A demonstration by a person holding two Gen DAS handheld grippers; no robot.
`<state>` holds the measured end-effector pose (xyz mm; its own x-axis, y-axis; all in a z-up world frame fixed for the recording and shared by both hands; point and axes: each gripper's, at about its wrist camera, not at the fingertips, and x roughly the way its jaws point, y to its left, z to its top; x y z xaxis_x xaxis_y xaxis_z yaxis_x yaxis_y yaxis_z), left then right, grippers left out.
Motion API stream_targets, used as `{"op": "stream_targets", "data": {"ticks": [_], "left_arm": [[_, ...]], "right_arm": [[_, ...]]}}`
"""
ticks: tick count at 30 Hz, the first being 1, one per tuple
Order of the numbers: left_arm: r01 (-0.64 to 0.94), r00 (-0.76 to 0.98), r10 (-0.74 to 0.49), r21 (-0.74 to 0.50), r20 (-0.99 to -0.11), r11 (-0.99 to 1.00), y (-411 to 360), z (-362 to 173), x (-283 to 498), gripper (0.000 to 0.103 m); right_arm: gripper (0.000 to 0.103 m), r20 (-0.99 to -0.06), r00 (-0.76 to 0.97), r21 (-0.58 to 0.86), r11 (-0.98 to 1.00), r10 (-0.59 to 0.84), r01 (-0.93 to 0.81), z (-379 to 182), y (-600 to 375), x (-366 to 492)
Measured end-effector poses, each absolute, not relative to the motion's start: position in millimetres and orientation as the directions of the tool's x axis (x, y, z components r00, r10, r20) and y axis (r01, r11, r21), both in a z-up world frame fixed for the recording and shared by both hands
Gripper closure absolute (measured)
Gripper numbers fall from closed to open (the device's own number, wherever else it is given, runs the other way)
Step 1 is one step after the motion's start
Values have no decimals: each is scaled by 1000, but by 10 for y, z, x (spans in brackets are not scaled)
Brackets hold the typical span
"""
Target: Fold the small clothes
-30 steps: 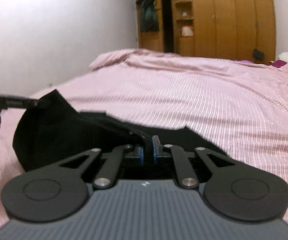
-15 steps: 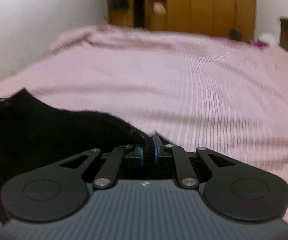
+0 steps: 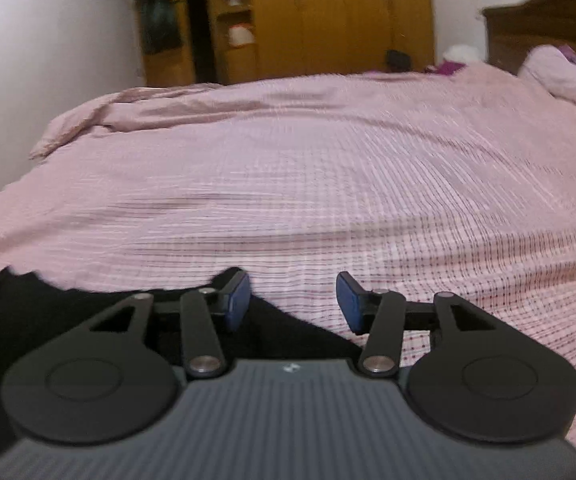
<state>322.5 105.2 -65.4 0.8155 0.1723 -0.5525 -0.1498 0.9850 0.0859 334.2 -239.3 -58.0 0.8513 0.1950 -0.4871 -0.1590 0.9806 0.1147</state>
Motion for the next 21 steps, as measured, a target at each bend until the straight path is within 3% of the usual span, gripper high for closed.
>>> {"op": "stream_targets", "data": {"ticks": [6,11,13,21], "left_arm": [[-71,829,49,-17,-557,997,921,-551,2997,45],[-93,777,63,-15,-627,996,916,-925,3134,44],[-81,795,47,-30,-605,996,967,-1064,3169,44],[-80,793,74,17,-604,997,905,-1080,3211,43]], "right_arm": [[53,-516,778,94,926,358,-365,-625,-2084,3129],[53,-593,740,89,940,316,-330,-1012,-1964,3338],[52,-548,762,141,936,346,-324,-1159,-2042,3355],[51,-535,763,178,931,363,-318,-1161,-2071,3332]]}}
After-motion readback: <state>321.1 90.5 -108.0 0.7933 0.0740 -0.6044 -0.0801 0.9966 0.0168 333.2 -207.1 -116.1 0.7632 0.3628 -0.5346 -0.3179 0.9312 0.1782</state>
